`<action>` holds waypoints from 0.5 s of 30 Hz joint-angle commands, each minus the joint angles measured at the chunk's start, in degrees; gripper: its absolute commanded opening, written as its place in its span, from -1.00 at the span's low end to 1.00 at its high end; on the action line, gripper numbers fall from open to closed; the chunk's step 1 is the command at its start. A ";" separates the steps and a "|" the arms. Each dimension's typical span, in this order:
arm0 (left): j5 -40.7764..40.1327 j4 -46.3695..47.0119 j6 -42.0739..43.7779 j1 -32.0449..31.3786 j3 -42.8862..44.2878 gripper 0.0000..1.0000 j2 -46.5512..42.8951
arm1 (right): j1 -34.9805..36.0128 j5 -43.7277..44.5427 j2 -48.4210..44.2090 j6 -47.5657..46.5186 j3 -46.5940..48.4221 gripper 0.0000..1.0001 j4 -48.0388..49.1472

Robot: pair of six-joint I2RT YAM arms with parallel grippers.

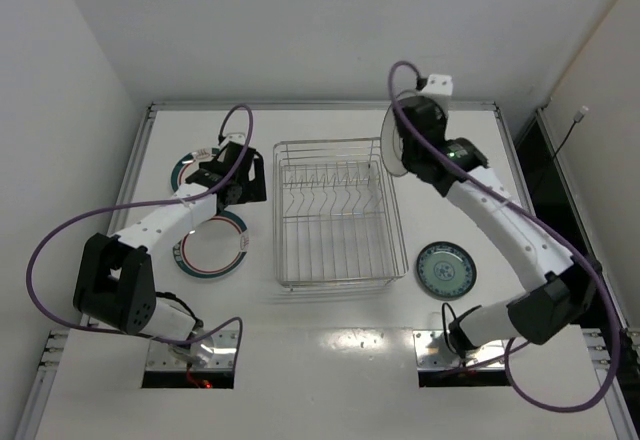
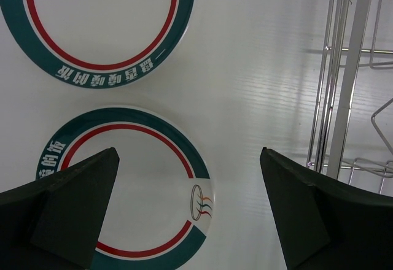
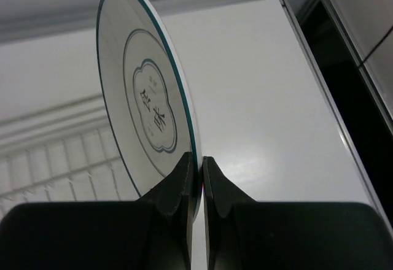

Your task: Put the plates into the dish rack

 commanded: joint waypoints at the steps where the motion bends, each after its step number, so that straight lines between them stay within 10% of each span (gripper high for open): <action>1: -0.93 -0.42 -0.74 0.67 2.11 1.00 -0.56 | 4.94 13.62 1.83 3.99 -3.70 -1.00 -3.00; 15: -0.93 -0.95 -0.74 0.67 2.11 1.00 -0.56 | 15.92 24.17 18.88 8.21 2.08 -1.00 -11.96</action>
